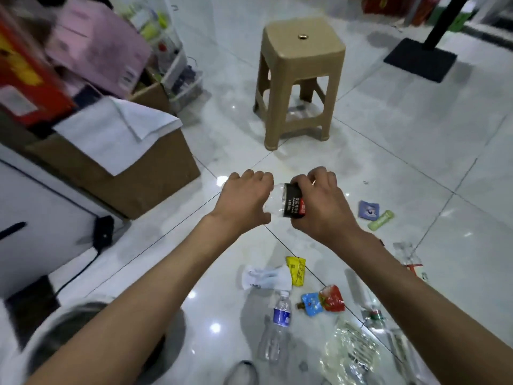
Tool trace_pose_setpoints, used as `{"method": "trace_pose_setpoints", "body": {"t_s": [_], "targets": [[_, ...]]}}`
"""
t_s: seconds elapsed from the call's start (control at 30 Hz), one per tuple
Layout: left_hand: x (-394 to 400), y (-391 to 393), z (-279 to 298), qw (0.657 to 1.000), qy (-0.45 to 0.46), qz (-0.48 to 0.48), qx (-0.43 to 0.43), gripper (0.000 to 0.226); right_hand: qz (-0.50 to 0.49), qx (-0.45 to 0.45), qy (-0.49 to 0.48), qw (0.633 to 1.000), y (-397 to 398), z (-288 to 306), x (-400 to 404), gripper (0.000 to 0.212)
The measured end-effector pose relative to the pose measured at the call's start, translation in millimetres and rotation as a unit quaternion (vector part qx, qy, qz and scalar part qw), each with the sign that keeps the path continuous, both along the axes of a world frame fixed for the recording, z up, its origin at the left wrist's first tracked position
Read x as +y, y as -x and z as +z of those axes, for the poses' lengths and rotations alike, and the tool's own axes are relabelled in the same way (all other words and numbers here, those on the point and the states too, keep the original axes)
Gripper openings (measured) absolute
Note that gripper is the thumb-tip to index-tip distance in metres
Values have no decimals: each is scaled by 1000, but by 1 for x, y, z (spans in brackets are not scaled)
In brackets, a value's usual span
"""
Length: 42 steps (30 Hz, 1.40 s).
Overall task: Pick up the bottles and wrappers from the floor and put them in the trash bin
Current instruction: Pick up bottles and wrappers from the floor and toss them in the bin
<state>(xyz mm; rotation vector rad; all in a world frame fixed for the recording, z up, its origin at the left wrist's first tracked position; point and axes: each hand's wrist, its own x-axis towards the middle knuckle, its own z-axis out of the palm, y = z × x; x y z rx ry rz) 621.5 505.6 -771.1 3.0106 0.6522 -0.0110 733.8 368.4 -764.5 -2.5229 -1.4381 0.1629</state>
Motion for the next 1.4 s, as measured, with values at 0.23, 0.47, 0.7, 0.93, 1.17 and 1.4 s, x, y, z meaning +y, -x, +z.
{"method": "trace_pose_setpoints", "body": {"t_s": [0.23,0.47,0.7,0.93,1.17,1.4], "targets": [[32,163,152,990,10,138,-12,54,154,13,23,988,123,160,71,71],[38,332,220,964,22,264,2,57,298,40,27,953,266,222,117,68],[35,454,204,935,69,348,2,63,349,81,96,929,383,218,142,66],[26,527,141,911,163,378,32,80,309,53,254,915,461,162,145,64],[55,556,98,882,208,422,26,67,246,16,331,911,477,85,160,58],[64,566,77,852,233,468,35,55,237,30,380,894,493,41,174,59]]}}
